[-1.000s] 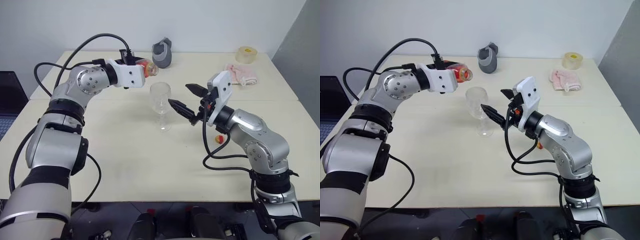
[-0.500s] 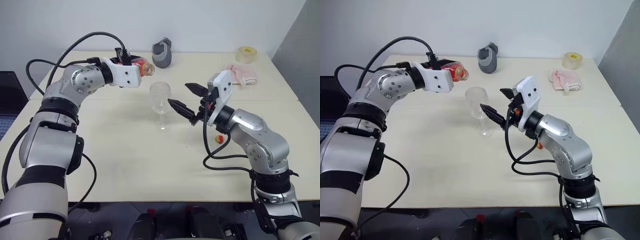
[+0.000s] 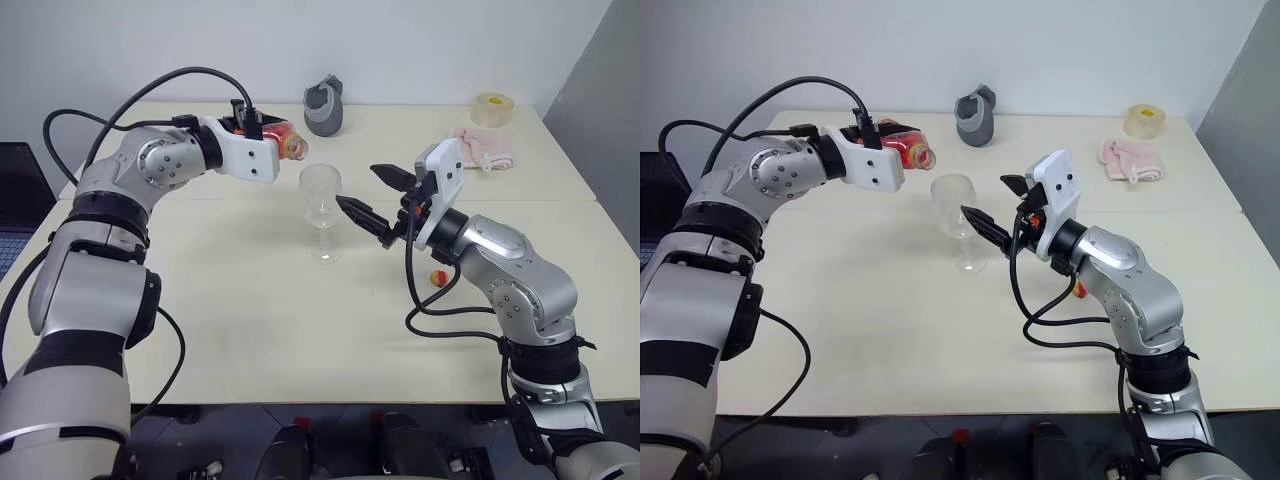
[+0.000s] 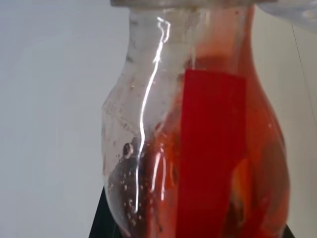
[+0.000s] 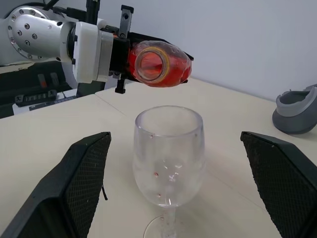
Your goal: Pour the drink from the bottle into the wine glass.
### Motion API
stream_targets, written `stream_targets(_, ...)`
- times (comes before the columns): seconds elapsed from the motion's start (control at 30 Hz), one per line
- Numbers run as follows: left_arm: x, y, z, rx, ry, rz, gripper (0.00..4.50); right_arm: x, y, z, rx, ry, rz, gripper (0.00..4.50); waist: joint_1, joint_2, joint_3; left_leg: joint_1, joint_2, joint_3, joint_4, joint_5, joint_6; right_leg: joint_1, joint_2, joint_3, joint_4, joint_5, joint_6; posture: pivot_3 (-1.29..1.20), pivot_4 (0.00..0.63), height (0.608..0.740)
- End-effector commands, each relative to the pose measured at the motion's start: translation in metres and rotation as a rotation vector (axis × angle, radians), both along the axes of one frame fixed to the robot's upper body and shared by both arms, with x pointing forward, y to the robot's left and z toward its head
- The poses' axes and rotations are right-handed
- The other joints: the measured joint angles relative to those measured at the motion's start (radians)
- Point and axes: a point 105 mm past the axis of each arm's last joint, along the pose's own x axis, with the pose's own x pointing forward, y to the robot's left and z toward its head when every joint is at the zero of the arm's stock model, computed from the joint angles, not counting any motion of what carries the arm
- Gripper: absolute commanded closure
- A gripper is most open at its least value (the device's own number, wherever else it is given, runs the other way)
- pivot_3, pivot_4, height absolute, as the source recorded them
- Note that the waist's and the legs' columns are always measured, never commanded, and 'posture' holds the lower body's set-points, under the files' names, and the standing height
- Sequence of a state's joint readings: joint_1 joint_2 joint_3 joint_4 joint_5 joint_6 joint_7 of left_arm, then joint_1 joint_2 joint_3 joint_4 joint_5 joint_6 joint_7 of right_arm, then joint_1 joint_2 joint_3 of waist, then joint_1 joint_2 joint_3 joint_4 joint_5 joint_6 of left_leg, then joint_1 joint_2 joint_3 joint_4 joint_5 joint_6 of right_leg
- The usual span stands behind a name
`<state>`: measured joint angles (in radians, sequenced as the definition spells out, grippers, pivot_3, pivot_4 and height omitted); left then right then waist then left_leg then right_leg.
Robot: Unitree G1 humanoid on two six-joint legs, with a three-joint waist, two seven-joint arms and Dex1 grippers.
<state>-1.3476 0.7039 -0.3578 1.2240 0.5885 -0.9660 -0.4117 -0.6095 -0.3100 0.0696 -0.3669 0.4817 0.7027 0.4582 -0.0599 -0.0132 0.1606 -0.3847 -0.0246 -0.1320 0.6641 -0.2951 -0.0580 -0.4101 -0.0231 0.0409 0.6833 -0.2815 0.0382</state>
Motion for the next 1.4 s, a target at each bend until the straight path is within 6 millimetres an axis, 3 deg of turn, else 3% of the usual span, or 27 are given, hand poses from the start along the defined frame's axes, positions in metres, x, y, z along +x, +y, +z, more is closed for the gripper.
stream_targets(0.03, -0.003, 0.001, 0.026, -0.017, -0.083, -0.008, 3.45, -0.004, 0.000, 0.015, 0.009, -0.070, 0.010, 0.00, 0.000, 0.000, 0.000, 0.000, 0.000, 0.000, 0.000, 0.000, 0.000, 0.000, 0.000, 0.000, 0.000, 0.000, 0.000, 0.00, 0.150, 0.740)
stream_targets(1.4, -0.002, 0.001, 0.042, 0.106, -0.162, 0.017, 3.45, 0.002, -0.002, 0.015, 0.016, -0.074, -0.008, 0.00, -0.001, 0.000, 0.000, 0.000, 0.000, 0.000, 0.000, 0.000, 0.000, -0.001, 0.000, 0.000, 0.001, 0.000, 0.000, 0.00, 0.150, 0.740)
